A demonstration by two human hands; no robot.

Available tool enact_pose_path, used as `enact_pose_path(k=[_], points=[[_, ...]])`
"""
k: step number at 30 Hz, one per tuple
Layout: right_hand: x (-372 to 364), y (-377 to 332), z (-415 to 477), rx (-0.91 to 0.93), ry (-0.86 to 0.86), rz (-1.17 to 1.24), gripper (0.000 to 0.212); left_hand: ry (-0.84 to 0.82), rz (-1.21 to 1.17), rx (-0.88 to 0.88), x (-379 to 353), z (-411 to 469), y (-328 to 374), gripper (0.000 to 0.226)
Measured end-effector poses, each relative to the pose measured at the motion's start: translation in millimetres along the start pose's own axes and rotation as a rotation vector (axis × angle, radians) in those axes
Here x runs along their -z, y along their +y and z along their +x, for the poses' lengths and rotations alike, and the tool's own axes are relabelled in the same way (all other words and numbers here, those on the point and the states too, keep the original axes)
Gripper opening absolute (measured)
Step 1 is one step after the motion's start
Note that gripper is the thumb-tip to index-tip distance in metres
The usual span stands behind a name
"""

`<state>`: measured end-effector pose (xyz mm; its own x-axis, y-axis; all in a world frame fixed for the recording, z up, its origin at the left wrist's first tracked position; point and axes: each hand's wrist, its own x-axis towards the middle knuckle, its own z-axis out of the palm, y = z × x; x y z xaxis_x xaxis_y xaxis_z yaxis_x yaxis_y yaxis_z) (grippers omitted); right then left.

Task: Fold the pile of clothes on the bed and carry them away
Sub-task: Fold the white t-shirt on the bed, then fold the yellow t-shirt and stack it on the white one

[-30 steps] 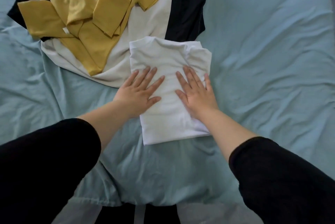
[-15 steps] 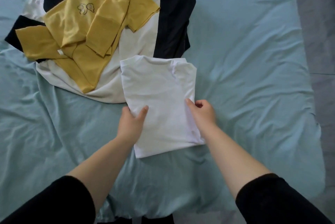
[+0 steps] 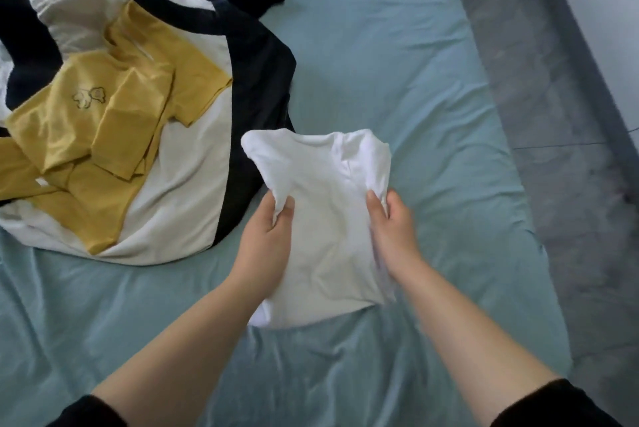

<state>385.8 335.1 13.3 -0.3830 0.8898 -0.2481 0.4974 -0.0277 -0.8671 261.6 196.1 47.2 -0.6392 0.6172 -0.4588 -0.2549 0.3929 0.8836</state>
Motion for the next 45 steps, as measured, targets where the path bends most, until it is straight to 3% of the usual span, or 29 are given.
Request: enact_pose_path(k=[3,6,8,10,12,14,17,19,20,22,24,27,30,35,37,39,40,42,45], points=[[21,-13,51,0.063,0.045,-0.047,0.035,-0.037,0.019,-0.07,-24,39,22,0.018],[16,-2,101,-0.057,-0.109,-0.026,0.013,-0.005,0.1,-0.041,-36,87,12,0.03],[8,21,117,-0.261,-0.246,0.025,0.051,0.035,0.127,0.079,-35,106,-10,0.054],[7,40,113,-0.311,-0.184,-0.042,0.068,0.103,0.241,0.141,-28,106,-32,0.07],[8,58,99,-0.179,-0.079,-0.153,0.062,0.085,0.436,0.064,-26,93,-50,0.07],[10,74,76,-0.028,-0.135,-0.374,0.052,-0.021,0.626,-0.025,-28,75,-67,0.064],[19,88,49,-0.059,-0.208,-0.533,0.043,-0.105,0.701,-0.005,-27,61,-82,0.052],[23,82,44,-0.086,-0.093,-0.605,0.03,-0.091,0.792,0.02,-26,61,-80,0.05],[22,81,42,0.029,-0.054,-0.751,0.021,-0.073,0.905,0.006,-25,62,-76,0.053],[14,73,34,0.322,-0.045,-1.049,0.05,-0.021,1.148,-0.04,-20,62,-74,0.072],[1,68,20,0.363,-0.264,-1.122,0.059,-0.04,1.281,-0.056,-11,56,-74,0.088],[-24,66,-9,0.265,-0.385,-1.095,0.057,-0.123,1.316,-0.095,13,43,-79,0.087],[-58,40,-32,0.33,-0.35,-0.992,0.047,0.025,1.247,-0.049,51,31,-83,0.09],[-140,-15,-37,0.495,-0.498,-0.888,0.04,0.342,0.998,0.383,152,13,-103,0.117],[-175,-40,-32,0.564,-0.575,-0.852,0.039,0.338,0.933,0.586,191,6,-116,0.12],[-214,-64,-27,0.571,-0.61,-0.763,0.038,0.216,0.94,0.657,216,3,-127,0.118],[-233,-77,-25,0.495,-0.617,-0.672,0.04,0.156,0.937,0.647,224,3,-129,0.118],[-270,-103,-20,0.169,-0.606,-0.38,0.051,0.081,0.901,0.616,235,7,-128,0.117],[-315,-133,-12,-0.239,-0.434,-0.01,0.062,0.017,0.858,0.588,244,10,-125,0.116]])
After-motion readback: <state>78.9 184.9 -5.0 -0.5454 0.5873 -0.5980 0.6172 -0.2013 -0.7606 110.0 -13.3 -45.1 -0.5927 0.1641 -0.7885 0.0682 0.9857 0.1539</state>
